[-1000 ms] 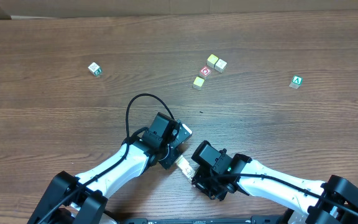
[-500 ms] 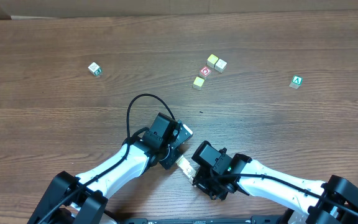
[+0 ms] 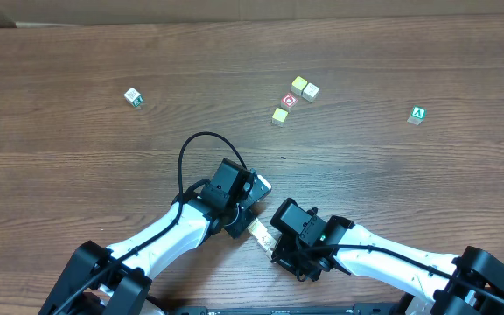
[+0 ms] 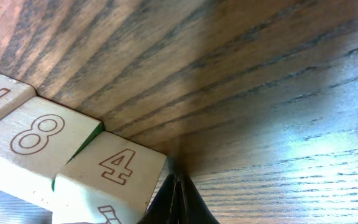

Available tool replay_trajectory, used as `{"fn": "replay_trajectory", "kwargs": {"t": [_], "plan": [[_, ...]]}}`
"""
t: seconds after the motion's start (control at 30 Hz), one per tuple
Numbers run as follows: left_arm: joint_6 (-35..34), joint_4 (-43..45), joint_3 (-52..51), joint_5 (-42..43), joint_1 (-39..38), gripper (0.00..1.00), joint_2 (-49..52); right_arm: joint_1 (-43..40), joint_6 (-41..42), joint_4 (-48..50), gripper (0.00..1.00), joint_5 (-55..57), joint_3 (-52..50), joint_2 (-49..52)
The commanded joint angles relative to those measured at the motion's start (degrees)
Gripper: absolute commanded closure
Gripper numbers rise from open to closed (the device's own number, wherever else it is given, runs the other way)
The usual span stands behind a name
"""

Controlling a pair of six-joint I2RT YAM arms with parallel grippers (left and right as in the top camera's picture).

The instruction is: Flip 4 blocks

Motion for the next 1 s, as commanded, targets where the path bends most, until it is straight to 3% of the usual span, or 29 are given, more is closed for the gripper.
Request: {"fn": "replay_trajectory", "kwargs": {"t": [0.0,0.47,0.67,0.97], "plan": [[1.5,-0.7,-1.8,3.3,-1.5,0.96,1.6,0.0,-1.2,0.1,0.96,2.5,1.4,0.3],[1.5,-0.7,-1.8,3.3,-1.5,0.96,1.6,0.0,-1.4,-2.3,0.85,2.0,3.8,0.3],[1.5,-0.7,-1.8,3.3,-1.5,0.96,1.6,0.0,-1.4,-3.5,0.96,1.6,4.1,0.3],[1.5,-0.7,-1.8,3.3,-1.5,0.96,1.6,0.0,-2.9,-3.4,0.96,1.5,4.1,0.3]]}}
